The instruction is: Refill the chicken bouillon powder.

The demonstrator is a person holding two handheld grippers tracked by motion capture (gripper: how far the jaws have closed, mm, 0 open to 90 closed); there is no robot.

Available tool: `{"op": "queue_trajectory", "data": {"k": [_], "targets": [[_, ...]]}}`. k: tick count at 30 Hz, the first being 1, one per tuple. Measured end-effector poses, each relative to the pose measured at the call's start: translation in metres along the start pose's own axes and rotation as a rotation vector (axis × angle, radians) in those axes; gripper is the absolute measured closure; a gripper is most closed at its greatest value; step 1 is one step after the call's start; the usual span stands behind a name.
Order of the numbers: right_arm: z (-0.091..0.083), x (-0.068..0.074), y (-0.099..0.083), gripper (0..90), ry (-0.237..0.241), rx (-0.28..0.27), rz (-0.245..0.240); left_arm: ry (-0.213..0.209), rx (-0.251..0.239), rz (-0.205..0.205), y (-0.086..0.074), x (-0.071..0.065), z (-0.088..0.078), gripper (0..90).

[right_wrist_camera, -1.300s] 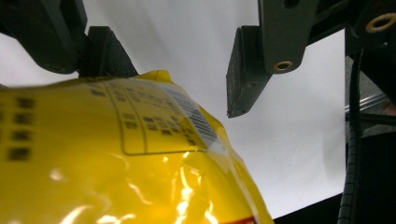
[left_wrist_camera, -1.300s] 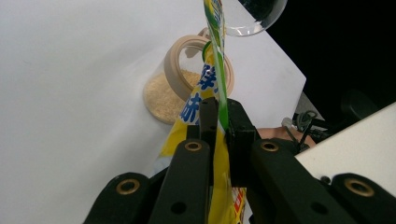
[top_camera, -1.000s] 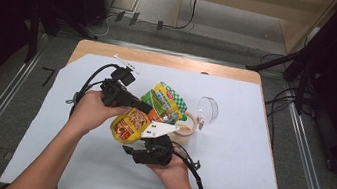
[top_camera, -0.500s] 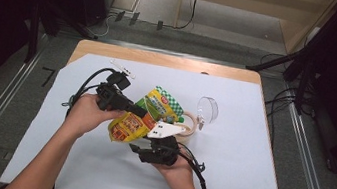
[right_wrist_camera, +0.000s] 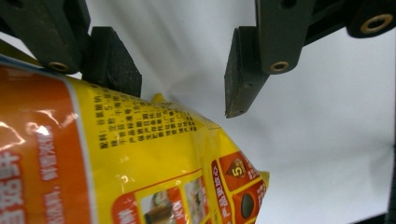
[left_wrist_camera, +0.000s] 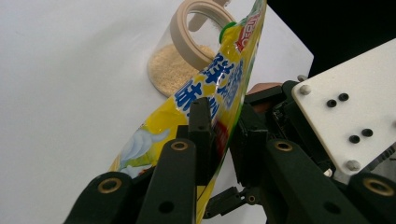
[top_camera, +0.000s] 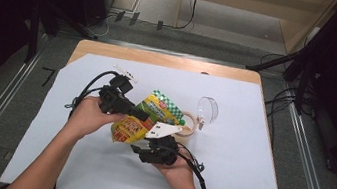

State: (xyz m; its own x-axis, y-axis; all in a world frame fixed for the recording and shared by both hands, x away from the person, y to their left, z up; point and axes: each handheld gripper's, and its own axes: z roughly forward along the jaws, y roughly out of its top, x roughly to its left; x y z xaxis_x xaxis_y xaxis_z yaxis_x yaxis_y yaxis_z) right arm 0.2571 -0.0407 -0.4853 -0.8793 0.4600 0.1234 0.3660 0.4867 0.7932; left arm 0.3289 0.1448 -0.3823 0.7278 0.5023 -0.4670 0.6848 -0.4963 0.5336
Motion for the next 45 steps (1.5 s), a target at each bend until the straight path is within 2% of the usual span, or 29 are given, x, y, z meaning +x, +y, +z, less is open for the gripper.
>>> {"op": "queue_trajectory", "data": {"k": [3,8,12,16,20,31,40,45], "targets": [[0.000,-0.001,-0.001,48.3,-0.002,-0.007,-0.003,-0.004,-0.018,0.005,0.001,0.001,0.001,80.3],[0.000,-0.002,-0.001,48.4,0.005,-0.006,-0.003,-0.022,-0.021,0.040,-0.001,0.001,0.000,85.9],[0.000,0.000,0.000,48.4,0.020,-0.008,-0.007,-0.020,-0.018,0.044,-0.002,0.003,-0.003,88.2],[-0.001,0.001,0.000,48.2,0.024,-0.011,-0.016,-0.017,-0.026,0.029,-0.004,0.006,-0.006,89.2],[-0.003,0.001,0.002,48.3,0.026,-0.022,-0.022,-0.038,-0.044,0.007,-0.006,0.009,-0.011,89.4],[-0.014,0.000,0.007,48.7,0.079,-0.092,0.013,-0.029,-0.097,-0.027,-0.012,0.020,-0.028,89.6],[-0.022,-0.007,0.007,47.6,0.074,-0.074,0.051,-0.020,-0.166,-0.061,-0.014,0.031,-0.039,89.8],[-0.030,-0.010,0.005,46.4,0.069,-0.076,0.045,0.012,-0.209,-0.074,-0.013,0.040,-0.046,89.5]]}}
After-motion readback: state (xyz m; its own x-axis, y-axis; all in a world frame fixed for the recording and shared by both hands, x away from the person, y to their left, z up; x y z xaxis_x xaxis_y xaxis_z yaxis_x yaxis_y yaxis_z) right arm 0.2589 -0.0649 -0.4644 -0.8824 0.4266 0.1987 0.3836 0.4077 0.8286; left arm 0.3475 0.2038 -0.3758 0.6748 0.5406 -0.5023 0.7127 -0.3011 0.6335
